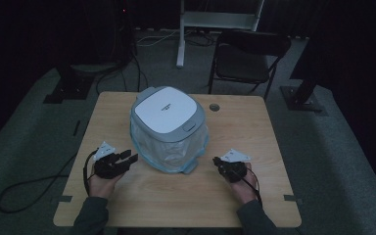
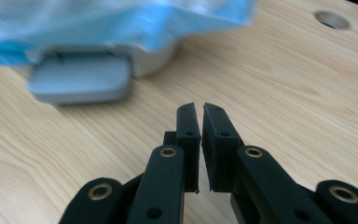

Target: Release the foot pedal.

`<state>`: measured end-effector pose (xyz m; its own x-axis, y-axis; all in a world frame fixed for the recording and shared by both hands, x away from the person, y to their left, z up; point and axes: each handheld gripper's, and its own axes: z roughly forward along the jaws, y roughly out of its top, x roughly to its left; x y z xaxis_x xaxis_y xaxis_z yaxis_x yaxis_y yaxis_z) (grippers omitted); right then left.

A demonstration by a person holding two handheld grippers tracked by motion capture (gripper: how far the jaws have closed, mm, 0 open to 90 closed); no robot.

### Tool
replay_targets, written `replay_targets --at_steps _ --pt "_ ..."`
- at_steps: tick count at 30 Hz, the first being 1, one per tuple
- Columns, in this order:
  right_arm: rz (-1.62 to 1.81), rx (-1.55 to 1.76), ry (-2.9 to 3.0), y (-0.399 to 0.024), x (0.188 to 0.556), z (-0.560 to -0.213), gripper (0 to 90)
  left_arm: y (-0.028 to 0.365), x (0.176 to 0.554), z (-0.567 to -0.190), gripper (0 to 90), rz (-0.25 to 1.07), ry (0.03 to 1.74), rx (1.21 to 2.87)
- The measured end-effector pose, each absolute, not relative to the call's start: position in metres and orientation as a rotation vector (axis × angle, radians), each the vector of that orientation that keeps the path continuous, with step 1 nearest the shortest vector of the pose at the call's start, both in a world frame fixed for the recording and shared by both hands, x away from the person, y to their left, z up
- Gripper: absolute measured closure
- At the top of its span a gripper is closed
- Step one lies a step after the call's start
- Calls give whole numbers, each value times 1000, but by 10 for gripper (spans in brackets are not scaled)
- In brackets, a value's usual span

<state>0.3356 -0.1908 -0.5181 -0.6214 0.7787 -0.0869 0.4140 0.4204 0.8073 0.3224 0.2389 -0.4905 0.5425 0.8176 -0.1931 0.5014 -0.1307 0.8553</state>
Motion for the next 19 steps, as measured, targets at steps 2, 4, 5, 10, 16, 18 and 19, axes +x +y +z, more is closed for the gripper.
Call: replay_targets --at_steps 2,4,5,10,16,18,19 --pt "1062 1030 2224 -199 336 -520 829 239 322 -493 597 397 1102 1783" --pt "1034 1054 2216 -209 337 -523 793 239 322 -496 597 397 1110 1782" --pt "1029 1066 2212 -212 337 -523 775 238 322 -498 597 397 1112 1787" --pt "1016 1135 2194 -228 339 -531 747 236 321 -503 593 394 1119 1796" --pt "975 1188 2197 -233 340 -546 670 237 323 -511 591 382 1143 1802" --pt "974 1198 2187 -234 340 -547 653 237 324 -513 592 382 1153 1802" --pt "974 1206 2183 -234 340 -547 642 237 324 -513 592 382 1154 1803"
